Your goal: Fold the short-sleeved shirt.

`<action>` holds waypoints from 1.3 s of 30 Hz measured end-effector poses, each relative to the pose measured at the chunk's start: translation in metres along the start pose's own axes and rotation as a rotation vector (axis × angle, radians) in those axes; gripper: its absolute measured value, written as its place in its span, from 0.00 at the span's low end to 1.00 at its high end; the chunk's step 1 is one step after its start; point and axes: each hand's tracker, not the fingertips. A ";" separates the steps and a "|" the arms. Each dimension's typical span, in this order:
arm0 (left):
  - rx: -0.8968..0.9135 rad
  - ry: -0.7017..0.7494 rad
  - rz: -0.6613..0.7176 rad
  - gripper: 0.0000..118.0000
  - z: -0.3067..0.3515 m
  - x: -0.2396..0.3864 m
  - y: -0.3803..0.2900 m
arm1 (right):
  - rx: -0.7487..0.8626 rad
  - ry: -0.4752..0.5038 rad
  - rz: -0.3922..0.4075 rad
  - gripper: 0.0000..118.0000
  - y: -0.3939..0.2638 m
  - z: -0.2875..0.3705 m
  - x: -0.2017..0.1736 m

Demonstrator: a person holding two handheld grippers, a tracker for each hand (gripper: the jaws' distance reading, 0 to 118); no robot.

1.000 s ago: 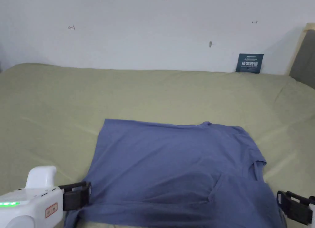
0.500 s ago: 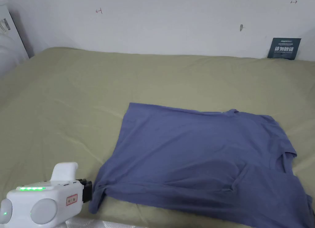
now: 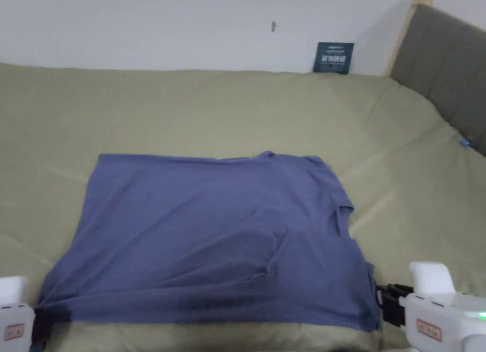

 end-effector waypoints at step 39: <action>0.030 -0.094 -0.081 0.04 -0.057 0.020 0.213 | -0.105 -0.007 0.085 0.03 0.195 -0.150 0.017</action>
